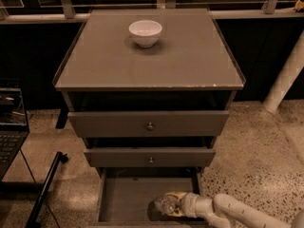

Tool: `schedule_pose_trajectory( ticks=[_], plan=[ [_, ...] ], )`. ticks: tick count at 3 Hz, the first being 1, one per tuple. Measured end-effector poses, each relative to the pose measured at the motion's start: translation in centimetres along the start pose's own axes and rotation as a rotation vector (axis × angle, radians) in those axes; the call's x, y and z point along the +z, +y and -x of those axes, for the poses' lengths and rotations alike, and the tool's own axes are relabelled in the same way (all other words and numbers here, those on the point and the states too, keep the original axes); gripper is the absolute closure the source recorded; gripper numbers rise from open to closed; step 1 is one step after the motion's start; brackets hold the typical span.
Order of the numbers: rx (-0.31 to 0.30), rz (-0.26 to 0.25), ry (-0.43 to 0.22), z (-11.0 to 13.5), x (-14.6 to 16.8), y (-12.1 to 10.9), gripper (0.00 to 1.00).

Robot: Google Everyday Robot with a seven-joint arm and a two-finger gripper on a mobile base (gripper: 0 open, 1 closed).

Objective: Place blue plastic bottle into bottom drawer

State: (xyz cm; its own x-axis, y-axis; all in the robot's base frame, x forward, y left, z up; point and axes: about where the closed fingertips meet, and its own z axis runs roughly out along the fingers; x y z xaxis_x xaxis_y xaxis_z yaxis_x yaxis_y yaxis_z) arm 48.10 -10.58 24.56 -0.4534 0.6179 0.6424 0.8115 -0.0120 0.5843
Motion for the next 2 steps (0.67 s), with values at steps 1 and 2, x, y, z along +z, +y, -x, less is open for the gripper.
schedule_pose_trajectory(
  ticks=[1,2],
  plan=[
    [0.000,0.000,0.000,0.00,0.01,0.00,0.34],
    [0.000,0.000,0.000,0.00,0.01,0.00,0.13]
  ],
)
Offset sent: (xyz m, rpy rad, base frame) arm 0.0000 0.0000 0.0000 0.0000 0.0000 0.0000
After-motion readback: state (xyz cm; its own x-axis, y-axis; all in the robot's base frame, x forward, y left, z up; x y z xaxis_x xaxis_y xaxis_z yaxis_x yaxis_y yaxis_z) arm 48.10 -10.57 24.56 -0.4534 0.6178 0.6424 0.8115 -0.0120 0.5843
